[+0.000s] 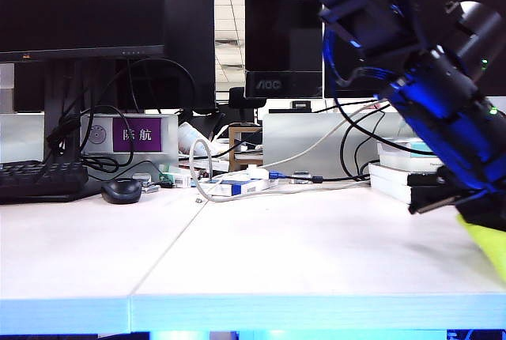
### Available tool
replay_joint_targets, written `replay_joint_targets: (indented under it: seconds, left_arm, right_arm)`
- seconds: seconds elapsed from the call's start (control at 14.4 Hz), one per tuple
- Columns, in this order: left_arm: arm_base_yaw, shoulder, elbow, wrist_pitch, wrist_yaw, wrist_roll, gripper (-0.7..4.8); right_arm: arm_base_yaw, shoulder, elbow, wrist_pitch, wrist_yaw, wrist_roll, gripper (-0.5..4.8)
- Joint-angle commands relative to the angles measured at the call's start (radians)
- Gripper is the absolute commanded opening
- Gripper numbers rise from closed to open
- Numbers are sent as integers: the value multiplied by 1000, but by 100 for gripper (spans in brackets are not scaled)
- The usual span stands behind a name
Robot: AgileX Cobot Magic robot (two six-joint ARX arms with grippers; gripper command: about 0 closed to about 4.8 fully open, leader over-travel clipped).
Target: Wipe the table from left to right using the rag.
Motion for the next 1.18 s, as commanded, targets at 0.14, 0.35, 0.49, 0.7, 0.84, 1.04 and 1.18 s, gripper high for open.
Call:
replay_joint_targets:
  seconds: [0.14,0.35,0.49,0.7,0.84,1.04,1.18]
  left_arm:
    - [-22,70,80,-40,1,-25,-6]
    - [-32,91,100,-28,1,-29,-6]
    - [-32,98,101,-2,11,-52,-6]
    - [-34,103,101,21,19,-64,-6]
    - [-35,104,101,34,19,-70,-6]
    - [-35,104,101,39,16,-70,-6]
    - [-35,104,101,38,16,-70,-6]
  right_arm:
    - [0,-16,3,10,4,6,-5]
    - [-9,-39,3,-16,10,28,-5]
    - [-13,-49,3,-69,48,31,-5]
    - [-23,-52,3,-93,55,35,-5]
    - [-23,-52,3,-95,54,61,-5]
    - [-23,-52,3,-99,55,61,-5]
    - [-23,-52,3,-159,114,114,-5]
